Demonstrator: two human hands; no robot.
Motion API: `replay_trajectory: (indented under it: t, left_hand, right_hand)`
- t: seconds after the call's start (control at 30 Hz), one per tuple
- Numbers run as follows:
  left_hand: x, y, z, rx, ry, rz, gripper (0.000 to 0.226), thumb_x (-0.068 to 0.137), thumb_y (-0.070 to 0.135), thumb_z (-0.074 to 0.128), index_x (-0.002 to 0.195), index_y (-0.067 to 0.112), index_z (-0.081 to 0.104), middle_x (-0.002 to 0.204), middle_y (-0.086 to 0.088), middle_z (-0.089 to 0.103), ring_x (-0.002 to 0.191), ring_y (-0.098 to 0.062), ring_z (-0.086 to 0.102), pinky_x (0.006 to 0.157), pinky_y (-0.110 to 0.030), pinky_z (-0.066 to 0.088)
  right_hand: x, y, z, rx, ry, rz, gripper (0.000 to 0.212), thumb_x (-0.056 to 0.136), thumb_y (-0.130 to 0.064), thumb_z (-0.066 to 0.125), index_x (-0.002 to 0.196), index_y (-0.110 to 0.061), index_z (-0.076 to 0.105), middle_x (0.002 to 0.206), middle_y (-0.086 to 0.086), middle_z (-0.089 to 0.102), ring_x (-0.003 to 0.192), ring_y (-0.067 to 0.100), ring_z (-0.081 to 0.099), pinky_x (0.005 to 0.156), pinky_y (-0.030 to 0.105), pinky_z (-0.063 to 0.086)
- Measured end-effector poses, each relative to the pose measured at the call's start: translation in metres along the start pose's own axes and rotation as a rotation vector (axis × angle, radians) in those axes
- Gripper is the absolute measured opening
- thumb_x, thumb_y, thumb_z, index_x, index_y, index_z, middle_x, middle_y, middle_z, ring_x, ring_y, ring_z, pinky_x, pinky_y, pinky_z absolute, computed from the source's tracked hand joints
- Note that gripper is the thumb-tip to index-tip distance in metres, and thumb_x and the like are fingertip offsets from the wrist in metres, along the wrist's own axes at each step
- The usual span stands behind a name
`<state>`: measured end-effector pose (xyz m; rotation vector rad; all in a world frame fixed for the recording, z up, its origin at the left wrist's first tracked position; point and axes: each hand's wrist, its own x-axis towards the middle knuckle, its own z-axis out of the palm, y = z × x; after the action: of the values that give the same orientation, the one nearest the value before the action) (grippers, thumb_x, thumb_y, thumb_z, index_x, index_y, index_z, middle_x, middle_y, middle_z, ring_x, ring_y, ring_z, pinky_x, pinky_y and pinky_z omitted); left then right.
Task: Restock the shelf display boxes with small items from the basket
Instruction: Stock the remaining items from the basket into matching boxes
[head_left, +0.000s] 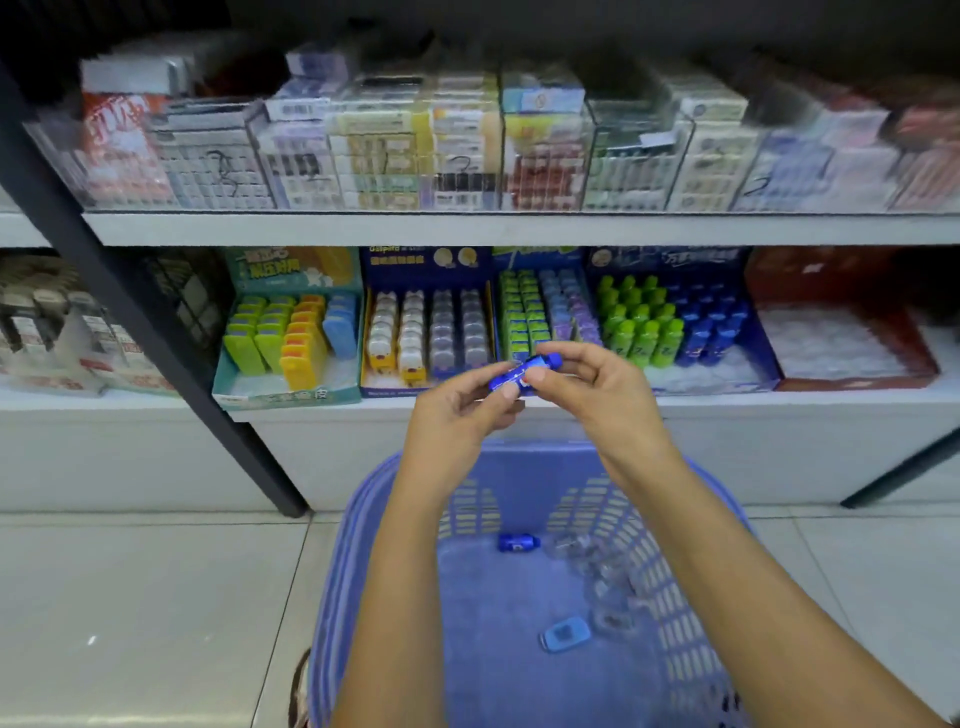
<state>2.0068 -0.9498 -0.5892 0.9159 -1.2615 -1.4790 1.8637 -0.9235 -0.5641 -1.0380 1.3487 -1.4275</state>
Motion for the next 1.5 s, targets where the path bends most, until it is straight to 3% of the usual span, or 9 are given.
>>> replay_trajectory:
  t: [0.3,0.4,0.53,0.63,0.77,1.03,1.33,1.43,1.5]
  left_hand:
    - [0.011,-0.029,0.076,0.138,-0.054,0.018,0.025,0.084,0.008,0.068,0.101,0.027,0.067,0.094,0.007,0.073,0.087,-0.005,0.069,0.081,-0.017,0.052]
    - [0.016,-0.040,0.098,0.382,-0.150,0.075,0.037,0.089,0.015,0.064,0.125,0.016,0.058,0.120,0.000,0.065,0.107,-0.001,0.061,0.092,-0.015,0.046]
    - [0.029,-0.049,0.126,0.903,-0.349,0.231,0.056,0.094,0.024,0.055,0.145,0.016,0.035,0.150,0.001,0.035,0.138,-0.012,0.031,0.110,-0.017,0.018]
    - [0.040,-0.056,0.141,1.118,-0.457,0.262,0.065,0.095,0.025,0.052,0.150,0.015,0.019,0.158,0.000,0.016,0.145,-0.013,0.011,0.116,-0.023,0.010]
    - [0.047,-0.067,0.145,1.316,-0.499,0.275,0.073,0.094,0.024,0.051,0.151,0.012,0.008,0.159,-0.003,0.008,0.146,-0.016,0.006,0.117,-0.026,0.006]
    - [0.046,-0.076,0.145,1.324,-0.444,0.307,0.072,0.095,0.026,0.050,0.152,0.015,0.008,0.159,0.002,0.008,0.146,-0.013,0.006,0.116,-0.023,0.005]
    - [0.046,-0.068,0.141,1.256,-0.502,0.261,0.070,0.095,0.026,0.050,0.152,0.016,0.011,0.159,0.003,0.009,0.145,-0.011,0.007,0.115,-0.020,0.006]
    - [0.036,-0.063,0.125,1.046,-0.426,0.268,0.060,0.094,0.023,0.053,0.148,0.019,0.027,0.155,0.005,0.023,0.142,-0.008,0.019,0.113,-0.018,0.014]
    - [0.030,-0.064,0.107,0.931,-0.272,0.262,0.044,0.092,0.019,0.056,0.135,0.019,0.047,0.139,0.003,0.047,0.127,-0.011,0.043,0.106,-0.020,0.030]
  right_hand:
    - [-0.007,0.012,-0.076,0.196,0.204,0.082,0.013,0.079,-0.004,0.070,0.091,-0.007,0.067,0.086,0.012,0.070,0.074,0.013,0.069,0.068,0.019,0.055]
    - [0.004,0.003,-0.112,-0.019,0.294,-0.036,0.016,0.077,-0.005,0.072,0.091,-0.012,0.068,0.082,0.004,0.069,0.073,0.010,0.066,0.072,0.018,0.055]
    - [0.033,-0.016,-0.175,-0.449,0.448,-0.180,0.023,0.075,-0.011,0.076,0.097,-0.015,0.068,0.080,0.002,0.069,0.070,0.004,0.065,0.068,0.018,0.051]
    - [0.062,-0.018,-0.207,-0.685,0.443,-0.179,0.025,0.075,-0.012,0.075,0.099,-0.011,0.069,0.083,0.005,0.068,0.075,0.011,0.063,0.066,0.009,0.047]
    - [0.090,-0.005,-0.222,-0.778,0.333,-0.106,0.027,0.073,-0.004,0.076,0.099,-0.005,0.070,0.083,0.010,0.066,0.076,0.016,0.060,0.056,-0.002,0.041]
    - [0.121,0.000,-0.239,-0.932,0.142,-0.002,0.032,0.069,-0.003,0.079,0.099,-0.008,0.071,0.077,0.000,0.064,0.064,0.002,0.058,0.057,0.001,0.042]
    - [0.118,-0.003,-0.228,-0.993,0.202,0.018,0.034,0.069,-0.008,0.081,0.101,-0.003,0.070,0.095,0.013,0.071,0.083,0.021,0.066,0.079,0.026,0.051]
    - [0.105,-0.006,-0.220,-1.162,0.194,-0.013,0.044,0.074,-0.008,0.076,0.115,-0.003,0.062,0.111,0.019,0.066,0.099,0.031,0.062,0.086,0.033,0.048]
    - [0.089,-0.007,-0.208,-1.218,0.283,-0.070,0.049,0.074,-0.012,0.076,0.118,-0.003,0.056,0.114,0.023,0.059,0.101,0.035,0.057,0.083,0.035,0.044]
